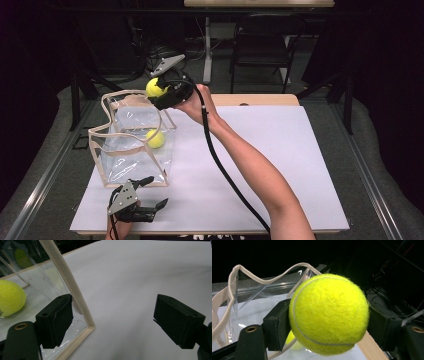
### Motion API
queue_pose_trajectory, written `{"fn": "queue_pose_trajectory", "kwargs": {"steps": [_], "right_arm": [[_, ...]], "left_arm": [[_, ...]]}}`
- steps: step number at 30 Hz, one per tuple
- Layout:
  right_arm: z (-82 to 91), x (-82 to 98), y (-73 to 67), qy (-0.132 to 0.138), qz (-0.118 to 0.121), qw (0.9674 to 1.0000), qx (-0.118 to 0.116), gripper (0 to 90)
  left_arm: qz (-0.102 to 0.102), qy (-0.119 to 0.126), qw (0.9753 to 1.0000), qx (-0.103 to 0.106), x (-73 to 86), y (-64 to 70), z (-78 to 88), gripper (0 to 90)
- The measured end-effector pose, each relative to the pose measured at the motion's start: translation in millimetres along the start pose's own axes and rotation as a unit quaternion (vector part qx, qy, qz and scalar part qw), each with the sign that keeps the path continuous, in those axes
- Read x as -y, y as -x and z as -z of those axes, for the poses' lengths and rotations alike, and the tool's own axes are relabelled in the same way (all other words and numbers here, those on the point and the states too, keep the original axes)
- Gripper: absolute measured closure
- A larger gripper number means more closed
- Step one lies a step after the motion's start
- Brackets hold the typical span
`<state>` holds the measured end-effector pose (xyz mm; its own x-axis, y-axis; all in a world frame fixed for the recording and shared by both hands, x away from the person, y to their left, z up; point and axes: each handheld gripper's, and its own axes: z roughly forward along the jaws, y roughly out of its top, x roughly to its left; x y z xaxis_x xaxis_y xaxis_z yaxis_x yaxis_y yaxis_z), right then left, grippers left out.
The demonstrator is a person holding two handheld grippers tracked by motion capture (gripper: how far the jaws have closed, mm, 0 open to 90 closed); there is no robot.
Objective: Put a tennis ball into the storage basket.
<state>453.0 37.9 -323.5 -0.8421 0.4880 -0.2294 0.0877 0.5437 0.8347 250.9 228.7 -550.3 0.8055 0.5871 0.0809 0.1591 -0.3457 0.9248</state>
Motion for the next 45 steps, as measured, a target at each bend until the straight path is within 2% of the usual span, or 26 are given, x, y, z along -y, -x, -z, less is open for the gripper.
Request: {"fn": "queue_pose_trajectory", "kwargs": {"steps": [23, 45], "right_arm": [[-16.7, -7.7, -16.4, 0.001, 0.011, 0.9999, -0.007, 26.1], [-29.8, -8.2, -21.9, -0.012, 0.016, 0.9997, -0.011, 26.1]], "left_arm": [[0.0, 0.001, 1.0, -0.002, 0.0, 0.3, 0.4, 16.0], [-0.001, 0.001, 1.0, -0.001, -0.1, 0.3, 0.2, 16.0]]}}
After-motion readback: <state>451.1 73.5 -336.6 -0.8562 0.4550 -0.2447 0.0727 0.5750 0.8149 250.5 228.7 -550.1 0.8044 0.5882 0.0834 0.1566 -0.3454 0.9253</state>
